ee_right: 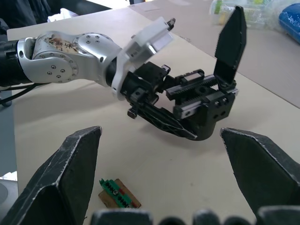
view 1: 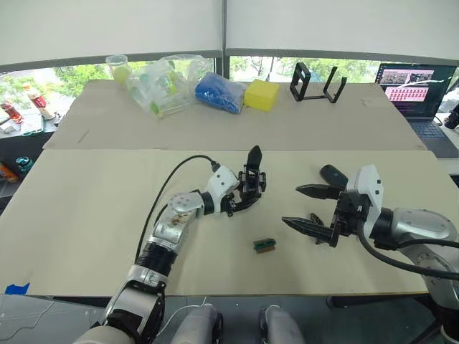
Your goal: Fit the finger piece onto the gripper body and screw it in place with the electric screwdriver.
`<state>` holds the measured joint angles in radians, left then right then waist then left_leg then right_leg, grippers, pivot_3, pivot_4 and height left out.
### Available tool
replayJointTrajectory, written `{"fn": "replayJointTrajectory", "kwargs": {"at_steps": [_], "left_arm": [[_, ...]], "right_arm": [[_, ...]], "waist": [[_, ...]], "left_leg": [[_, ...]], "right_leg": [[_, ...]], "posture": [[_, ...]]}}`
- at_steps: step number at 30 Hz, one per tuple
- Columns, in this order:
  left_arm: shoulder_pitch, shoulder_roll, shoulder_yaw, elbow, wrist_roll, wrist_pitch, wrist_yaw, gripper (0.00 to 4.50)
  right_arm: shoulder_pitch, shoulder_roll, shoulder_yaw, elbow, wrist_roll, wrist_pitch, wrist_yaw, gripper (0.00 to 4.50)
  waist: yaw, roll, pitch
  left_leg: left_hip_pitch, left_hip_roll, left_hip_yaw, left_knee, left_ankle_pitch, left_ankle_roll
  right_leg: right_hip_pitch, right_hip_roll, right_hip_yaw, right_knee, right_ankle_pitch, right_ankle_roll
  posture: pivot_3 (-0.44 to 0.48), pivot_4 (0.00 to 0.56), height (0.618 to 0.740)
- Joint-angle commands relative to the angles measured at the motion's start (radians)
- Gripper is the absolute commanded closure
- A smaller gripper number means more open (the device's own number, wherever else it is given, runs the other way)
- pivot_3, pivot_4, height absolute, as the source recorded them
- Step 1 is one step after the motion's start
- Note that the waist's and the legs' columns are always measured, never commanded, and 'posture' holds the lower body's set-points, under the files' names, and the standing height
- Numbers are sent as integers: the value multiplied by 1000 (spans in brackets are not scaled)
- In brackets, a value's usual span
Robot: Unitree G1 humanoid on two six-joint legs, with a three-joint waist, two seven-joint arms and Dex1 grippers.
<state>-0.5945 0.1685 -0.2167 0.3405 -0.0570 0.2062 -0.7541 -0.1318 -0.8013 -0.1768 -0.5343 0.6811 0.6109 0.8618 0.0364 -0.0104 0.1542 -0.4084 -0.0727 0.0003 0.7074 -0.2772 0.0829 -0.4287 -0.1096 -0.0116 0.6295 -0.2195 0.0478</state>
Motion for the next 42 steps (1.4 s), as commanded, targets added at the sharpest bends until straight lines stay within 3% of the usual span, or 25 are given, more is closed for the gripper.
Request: {"fn": "replayJointTrajectory", "kwargs": {"at_steps": [1,22,23,26,36,42], "left_arm": [[3,-14,-18,-105,1,13,17,2203],[91,-36,-36,-133,-12,-8,14,2203],[93,-37,-35,-133,-15,-10,13,1167],[101,-31,-25,-152,-26,-12,8,28],[152,151,-6,-312,-88,26,-129,28],[112,257,13,-269,-92,-34,-222,28]], "right_arm": [[0,7,-23,-37,7,-25,-8,0],[29,-6,-29,-30,-64,-66,-14,0],[29,-5,-27,-28,-71,-69,-14,0],[24,-1,-26,-24,-84,-77,-20,0],[8,-11,-54,-2,-58,-63,-4,0],[-24,-13,-37,20,-64,-65,17,0]], "waist": [[0,0,0],[4,0,0],[4,0,0],[4,0,0],[3,1,0],[1,1,0]], "left_leg": [[0,0,0,0,0,0],[0,0,0,0,0,0],[0,0,0,0,0,0],[0,0,0,0,0,0],[2,0,0,0,0,0],[2,0,0,0,0,0]], "right_leg": [[0,0,0,0,0,0],[0,-2,0,-1,0,0],[0,-2,0,-1,0,0],[1,-2,0,-1,0,0],[2,-2,1,-1,0,0],[2,-2,1,-1,0,0]], "posture": [[0,150,740],[0,150,740],[0,150,740],[0,150,740],[0,150,740],[0,150,740]]}}
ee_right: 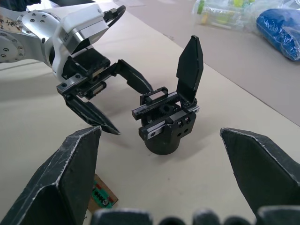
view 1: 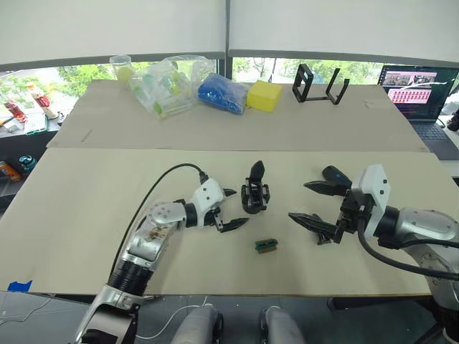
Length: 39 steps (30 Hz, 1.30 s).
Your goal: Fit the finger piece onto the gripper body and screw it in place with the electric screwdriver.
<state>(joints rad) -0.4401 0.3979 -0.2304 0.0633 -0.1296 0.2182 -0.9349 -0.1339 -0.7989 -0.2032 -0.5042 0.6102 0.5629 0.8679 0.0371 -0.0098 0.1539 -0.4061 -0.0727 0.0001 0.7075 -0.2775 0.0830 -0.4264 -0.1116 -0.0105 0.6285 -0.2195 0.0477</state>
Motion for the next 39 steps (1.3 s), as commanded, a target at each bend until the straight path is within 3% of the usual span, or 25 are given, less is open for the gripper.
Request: {"fn": "replayJointTrajectory", "kwargs": {"at_steps": [1,5,7,9,14,17,22,26,29,34,39], "left_arm": [[-58,41,37,26,-23,-58,-55,28],[-163,81,100,166,-32,-185,-80,28],[-185,124,118,171,-98,-116,-180,28],[-183,188,142,114,-190,-9,-295,28],[-148,358,185,-73,-346,241,-420,28],[-131,438,217,-201,-426,347,-440,28],[-139,528,230,-351,-516,446,-486,28],[-178,546,225,-411,-539,453,-492,28],[-216,528,225,-418,-555,479,-454,28],[-249,504,219,-417,-568,506,-414,28],[-245,481,205,-435,-555,490,-387,28]], "right_arm": [[-25,-17,-11,-6,7,-16,15,0],[-33,-29,-17,18,2,-18,36,0],[-32,-38,-21,27,1,-18,45,0],[-29,-57,-32,34,4,-7,59,0],[-40,-166,-67,49,40,87,96,0],[-98,-272,-65,78,76,249,85,0],[-250,-377,49,108,70,512,11,0],[-441,-349,129,140,131,862,-68,0],[-540,-338,206,175,139,1009,-108,0],[-665,-336,376,350,267,1052,-224,0],[-703,-338,524,517,525,1052,-456,0]], "waist": [[1,0,0],[2,0,0],[0,0,0],[-5,0,0],[-24,0,0],[-25,1,0],[-24,1,0],[-26,1,1],[-24,1,1],[-26,1,1],[-26,1,1]], "left_leg": [[0,0,0,0,0,0],[0,0,0,0,0,0],[0,0,0,0,0,0],[0,0,0,0,0,0],[-1,0,0,-1,0,0],[0,0,0,-1,0,1],[1,1,-1,-1,0,1],[-1,1,0,-3,0,0],[-1,1,-1,-3,0,-1],[-2,1,0,-3,0,0],[-2,1,0,-4,0,0]], "right_leg": [[0,0,0,0,0,0],[0,1,-2,0,0,0],[0,1,-2,0,0,0],[0,1,-2,0,0,0],[-1,2,-2,1,0,0],[-1,1,-2,0,0,0],[1,-2,0,-1,0,-1],[-1,-3,1,-2,-1,-1],[-2,-3,2,-2,-1,-2],[-1,-3,2,-3,-1,-2],[-2,-3,1,-3,-1,-2]], "posture": [[0,150,740],[0,150,740],[0,150,740],[0,150,740],[0,150,740],[0,150,740],[0,150,740],[0,150,740],[0,150,740],[0,150,740],[0,150,740]]}}
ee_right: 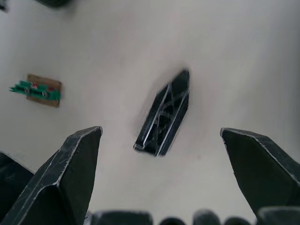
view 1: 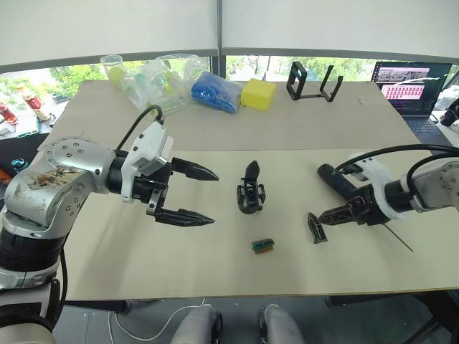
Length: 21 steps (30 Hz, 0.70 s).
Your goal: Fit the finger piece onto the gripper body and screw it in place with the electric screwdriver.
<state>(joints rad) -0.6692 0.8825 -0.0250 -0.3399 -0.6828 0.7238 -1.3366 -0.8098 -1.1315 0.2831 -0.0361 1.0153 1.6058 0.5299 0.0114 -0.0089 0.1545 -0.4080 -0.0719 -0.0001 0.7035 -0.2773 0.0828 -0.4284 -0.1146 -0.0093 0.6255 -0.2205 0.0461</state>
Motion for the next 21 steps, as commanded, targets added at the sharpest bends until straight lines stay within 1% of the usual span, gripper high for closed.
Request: {"fn": "replayJointTrajectory", "kwargs": {"at_steps": [1,3,6,10,16,17,18,20,21], "left_arm": [[-16,-5,-1,-32,-1,-15,17,28],[-16,-5,-2,-32,-3,-14,22,28],[-12,-5,-7,-32,2,-23,22,28],[-18,-12,-19,-12,15,-38,20,0],[-35,-26,-33,27,45,-66,26,0],[-36,-28,-34,31,50,-68,30,0],[-34,-30,-36,38,58,-68,37,0],[-24,-37,-30,51,67,-62,57,0],[-20,-49,-17,59,60,-46,83,0]], "right_arm": [[-35,4,49,73,160,9,-169,0],[-48,21,60,112,227,9,-256,0],[-38,91,52,160,290,9,-390,0],[9,148,22,171,315,9,-505,1152],[49,150,14,119,379,9,-571,3296],[46,147,10,106,367,9,-563,3378],[39,136,5,65,320,9,-518,3378],[19,57,56,-67,182,-92,-315,3378],[10,-3,106,-129,69,-219,-156,3378]], "waist": [[-1,0,0],[-1,0,0],[-2,0,0],[-1,0,0],[-2,-1,0],[-2,0,0],[-2,0,0],[-2,1,0],[-2,2,0]], "left_leg": [[0,0,0,0,0,0],[0,0,0,0,0,0],[0,0,1,0,0,-1],[0,0,1,0,1,-1],[2,0,0,0,0,0],[2,0,0,0,0,0],[2,0,0,0,0,0],[1,0,1,0,0,0],[0,0,1,0,0,0]], "right_leg": [[0,0,0,0,0,0],[0,0,0,0,0,0],[0,0,0,0,0,0],[0,2,-1,1,0,0],[3,4,-3,0,0,0],[3,5,-3,0,0,0],[3,5,-3,0,0,0],[2,5,-3,0,0,0],[0,6,-3,1,0,0]], "posture": [[0,150,740],[0,150,740],[0,150,740],[0,150,740],[0,150,740],[0,150,740],[0,150,740],[0,150,740],[0,150,740]]}}
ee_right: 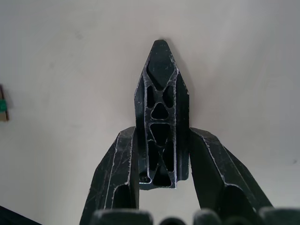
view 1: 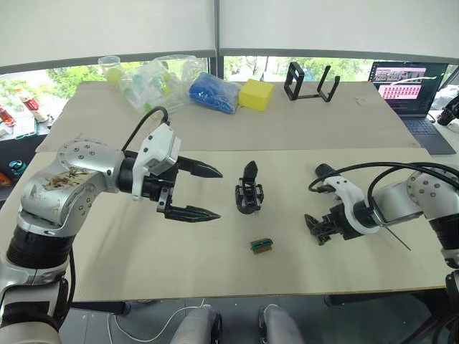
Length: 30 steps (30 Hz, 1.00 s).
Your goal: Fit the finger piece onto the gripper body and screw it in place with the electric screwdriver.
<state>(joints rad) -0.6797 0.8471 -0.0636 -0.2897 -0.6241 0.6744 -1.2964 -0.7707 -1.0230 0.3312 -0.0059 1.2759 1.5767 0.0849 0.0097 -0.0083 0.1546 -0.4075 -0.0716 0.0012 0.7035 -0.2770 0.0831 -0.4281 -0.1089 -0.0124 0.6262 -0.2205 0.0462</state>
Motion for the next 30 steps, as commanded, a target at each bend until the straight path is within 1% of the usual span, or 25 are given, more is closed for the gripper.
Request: {"fn": "replayJointTrajectory", "kwargs": {"at_steps": [1,2,3,5,7,9,12,14,15,16,19,21,22,23,25,26,30], "left_arm": [[-8,-33,43,15,-23,42,84,0],[-8,-48,62,16,-46,77,121,0],[-4,-65,85,12,-73,114,160,0],[-5,-124,141,3,-131,202,283,0],[-23,-220,206,5,-209,306,448,0],[-36,-297,250,-2,-261,365,569,0],[-69,-445,280,-6,-271,354,768,0],[-114,-550,338,42,-303,367,923,0],[-127,-582,353,54,-314,367,963,0],[-132,-602,353,55,-311,357,984,0],[-140,-636,336,38,-316,330,992,0],[-160,-671,351,59,-336,319,1028,0],[-166,-677,351,70,-336,317,1038,556],[-167,-676,340,76,-329,313,1036,871],[-165,-671,317,76,-331,315,1020,1765],[-166,-671,312,76,-335,314,1016,1829],[-164,-664,300,75,-334,302,1007,1829]], "right_arm": [[-35,-161,94,-194,-304,-340,447,3378],[-39,-191,113,-205,-392,-457,565,3378],[-41,-205,118,-198,-472,-567,647,3378],[-34,-183,75,-161,-600,-782,726,3378],[-17,-120,0,-145,-670,-905,694,3378],[2,-57,-56,-156,-717,-965,662,3378],[11,78,-138,-199,-748,-1007,575,3378],[2,169,-177,-218,-777,-1022,503,3378],[-4,205,-189,-234,-790,-1027,484,3378],[-10,235,-196,-250,-802,-1032,473,3378],[-14,284,-204,-278,-837,-1031,468,3378],[-13,315,-213,-285,-847,-1035,466,3378],[-13,329,-217,-289,-851,-1037,468,3378],[-10,340,-224,-296,-850,-1039,474,3378],[-1,359,-239,-320,-831,-1030,494,3378],[4,362,-243,-331,-824,-1023,504,3378],[9,376,-254,-346,-821,-995,512,3378]], "waist": [[2,2,0],[2,2,1],[1,2,1],[-4,1,1],[-5,1,1],[-3,1,1],[4,1,1],[10,0,1],[12,0,1],[12,0,1],[10,0,1],[10,0,1],[10,0,1],[10,0,1],[7,1,1],[6,1,1],[3,1,0]], "left_leg": [[-1,0,1,0,0,0],[-2,-1,1,1,-1,1],[-2,-1,1,3,-1,2],[-2,-1,1,5,-2,4],[-1,-1,1,6,-2,4],[0,-1,1,7,-2,3],[-1,-1,0,7,-1,1],[-2,-1,0,7,0,-1],[-2,-1,-1,7,0,-1],[-2,-1,-1,8,1,-1],[-2,-1,-1,7,1,-2],[-2,-2,-1,7,1,-2],[-2,-2,-1,7,1,-2],[-2,-2,-1,7,1,-2],[-2,-2,0,7,1,-2],[-2,-2,0,7,1,-2],[-2,-2,-1,7,1,-2]], "right_leg": [[-1,0,0,1,0,0],[-2,0,0,1,0,1],[-2,1,0,1,0,2],[0,2,0,1,0,4],[1,1,1,1,0,5],[1,1,2,2,0,5],[-1,0,2,4,0,5],[-1,0,1,4,0,4],[-2,0,1,5,0,4],[-2,0,1,5,0,4],[-2,1,2,5,0,4],[-3,1,1,6,0,4],[-2,1,1,5,0,4],[-2,1,1,5,0,4],[-2,1,2,5,0,4],[-2,1,2,6,0,4],[-2,1,2,6,0,4]], "posture": [[0,150,740],[0,150,740],[0,150,740],[0,150,740],[0,150,740],[0,150,740],[0,150,740],[0,150,740],[0,150,740],[0,150,740],[0,150,740],[0,150,740],[0,150,740],[0,150,740],[0,150,740],[0,150,740],[0,150,740]]}}
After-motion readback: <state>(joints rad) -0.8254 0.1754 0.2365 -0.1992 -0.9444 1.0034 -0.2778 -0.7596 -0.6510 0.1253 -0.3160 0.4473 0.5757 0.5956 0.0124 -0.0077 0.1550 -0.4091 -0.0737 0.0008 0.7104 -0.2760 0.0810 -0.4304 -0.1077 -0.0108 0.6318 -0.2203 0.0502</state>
